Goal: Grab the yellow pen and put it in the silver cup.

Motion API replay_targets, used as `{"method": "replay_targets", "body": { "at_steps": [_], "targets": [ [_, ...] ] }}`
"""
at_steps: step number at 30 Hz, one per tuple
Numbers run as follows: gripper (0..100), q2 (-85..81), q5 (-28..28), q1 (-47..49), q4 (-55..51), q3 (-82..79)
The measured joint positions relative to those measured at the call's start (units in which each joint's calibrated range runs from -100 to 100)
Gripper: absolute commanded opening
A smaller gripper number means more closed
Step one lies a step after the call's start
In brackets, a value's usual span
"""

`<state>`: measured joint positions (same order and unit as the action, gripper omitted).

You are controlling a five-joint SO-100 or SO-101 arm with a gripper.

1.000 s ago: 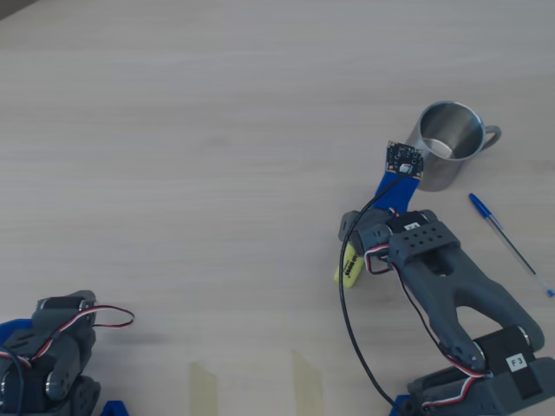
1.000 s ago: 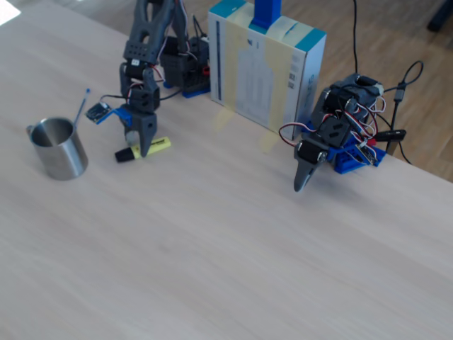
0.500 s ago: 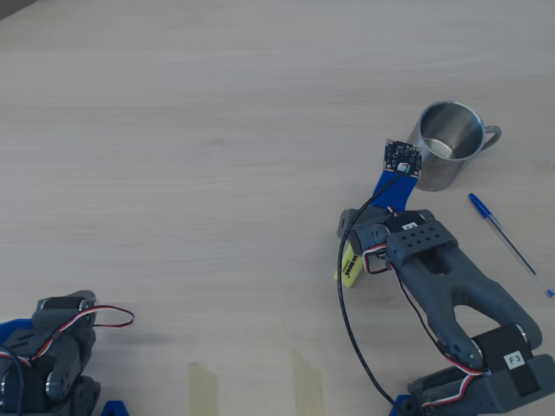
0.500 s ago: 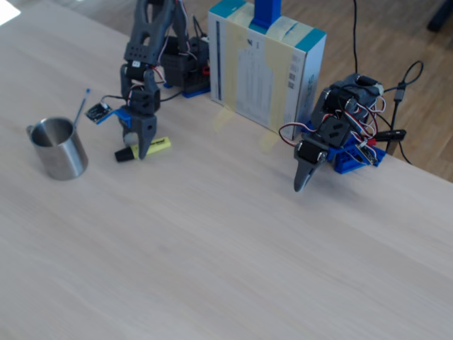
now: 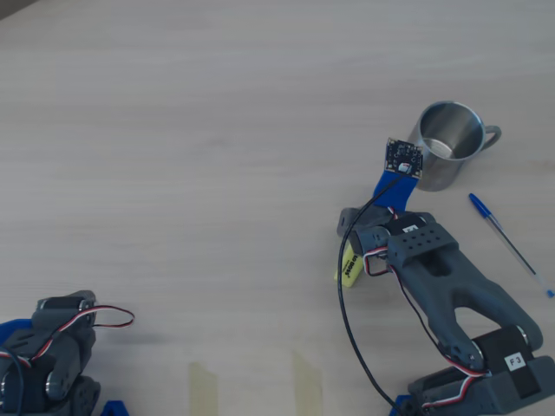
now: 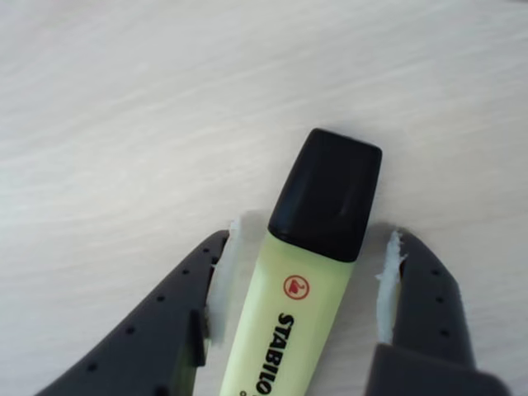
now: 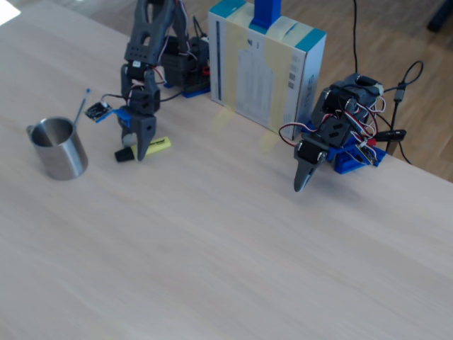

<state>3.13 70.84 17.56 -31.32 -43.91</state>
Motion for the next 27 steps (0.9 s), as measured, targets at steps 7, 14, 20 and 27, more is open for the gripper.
{"method": "replay_targets", "body": {
  "at_steps": [7,14,20,27],
  "targets": [
    [18,0.0,0.0,-0.7,1.7,-0.5],
    [14,0.0,0.0,-0.7,1.7,-0.6],
    [7,0.0,0.0,-0.7,1.6,-0.7],
    [2,0.0,0.0,-0.7,1.6,-0.8]
  ]
}}
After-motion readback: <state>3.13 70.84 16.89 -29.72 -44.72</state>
